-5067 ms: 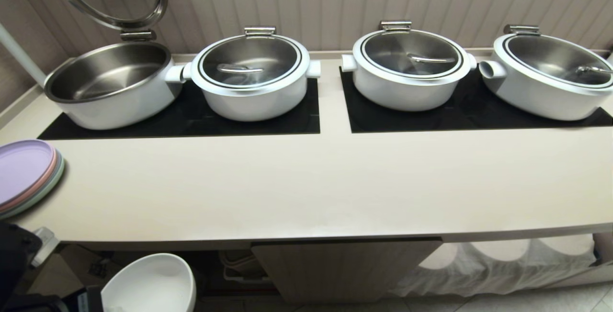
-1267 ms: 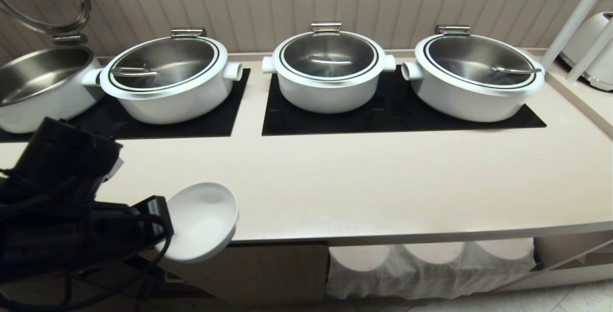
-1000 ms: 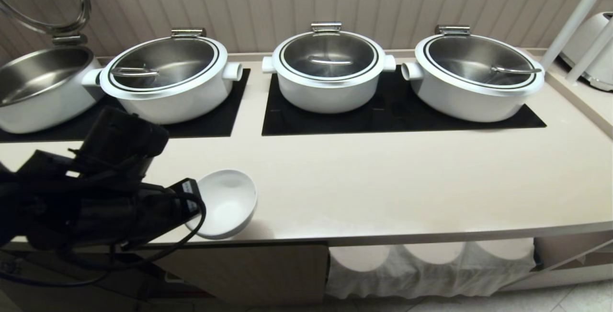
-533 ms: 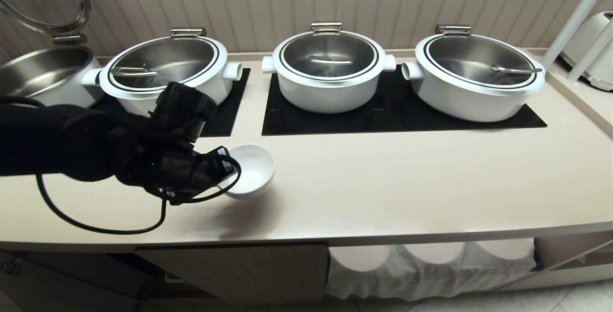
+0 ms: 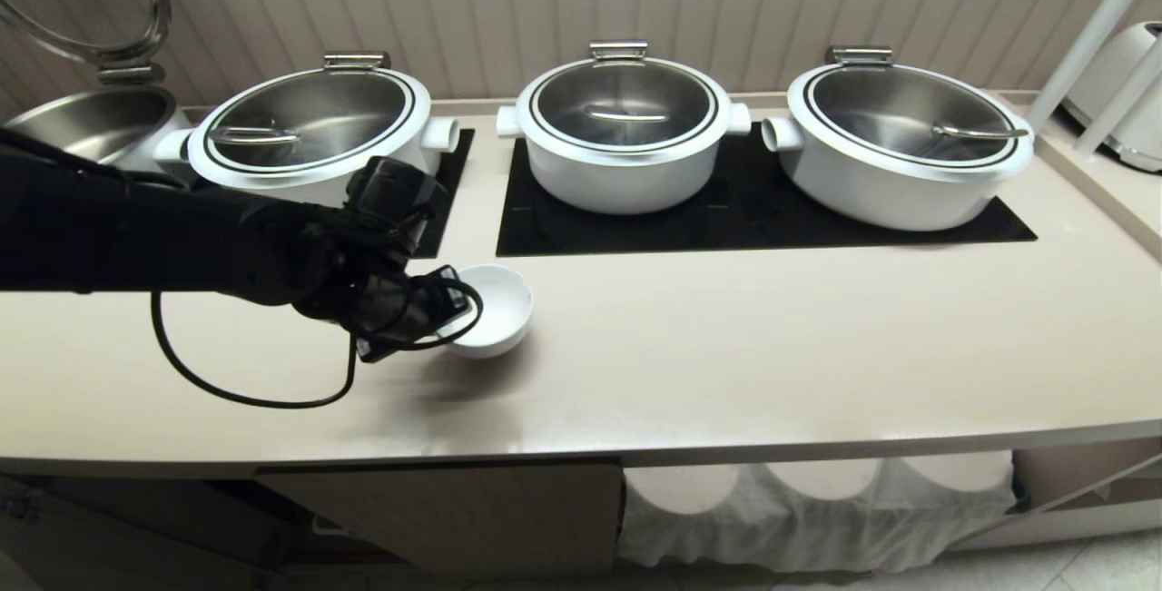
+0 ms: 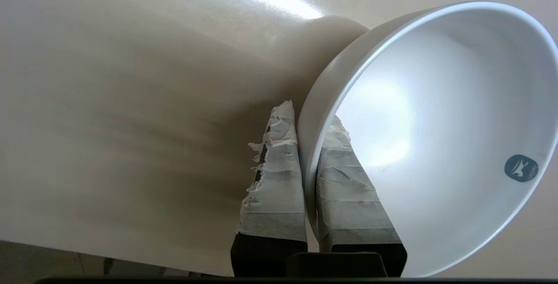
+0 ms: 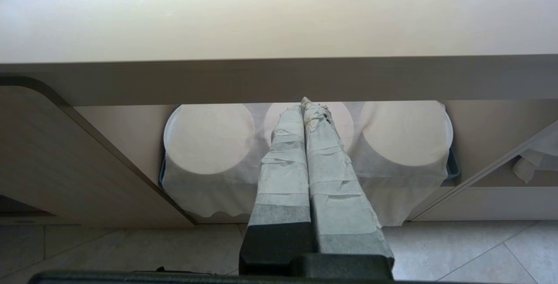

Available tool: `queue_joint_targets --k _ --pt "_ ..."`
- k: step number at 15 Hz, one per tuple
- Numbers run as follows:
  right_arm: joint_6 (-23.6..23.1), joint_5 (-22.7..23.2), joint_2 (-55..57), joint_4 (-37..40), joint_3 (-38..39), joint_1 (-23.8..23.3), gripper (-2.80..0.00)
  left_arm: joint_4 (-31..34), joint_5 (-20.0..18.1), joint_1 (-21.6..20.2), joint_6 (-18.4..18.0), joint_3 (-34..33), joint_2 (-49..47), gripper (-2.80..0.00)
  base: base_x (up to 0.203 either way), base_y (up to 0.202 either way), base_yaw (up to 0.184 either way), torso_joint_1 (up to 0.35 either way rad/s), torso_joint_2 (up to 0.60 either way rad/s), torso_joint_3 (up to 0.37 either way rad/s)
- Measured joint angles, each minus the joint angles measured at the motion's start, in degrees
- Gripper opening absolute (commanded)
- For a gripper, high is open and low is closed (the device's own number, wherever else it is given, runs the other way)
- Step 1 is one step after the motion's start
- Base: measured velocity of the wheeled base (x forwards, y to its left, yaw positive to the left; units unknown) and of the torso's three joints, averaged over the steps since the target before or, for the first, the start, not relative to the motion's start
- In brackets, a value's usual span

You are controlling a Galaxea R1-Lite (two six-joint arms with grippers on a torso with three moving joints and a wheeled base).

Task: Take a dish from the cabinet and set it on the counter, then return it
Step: Place it on the table

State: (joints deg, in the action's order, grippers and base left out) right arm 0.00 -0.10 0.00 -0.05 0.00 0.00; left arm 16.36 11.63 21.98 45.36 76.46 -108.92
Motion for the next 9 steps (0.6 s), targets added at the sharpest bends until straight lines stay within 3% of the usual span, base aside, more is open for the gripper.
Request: queue_joint_targets --k 9 --pt "0.0 0.0 0.0 0.0 0.0 0.0 -2.8 2.7 -0.1 0.4 0.4 8.0 -5.6 -2.8 0.0 0.0 0.0 0.0 0.0 0.0"
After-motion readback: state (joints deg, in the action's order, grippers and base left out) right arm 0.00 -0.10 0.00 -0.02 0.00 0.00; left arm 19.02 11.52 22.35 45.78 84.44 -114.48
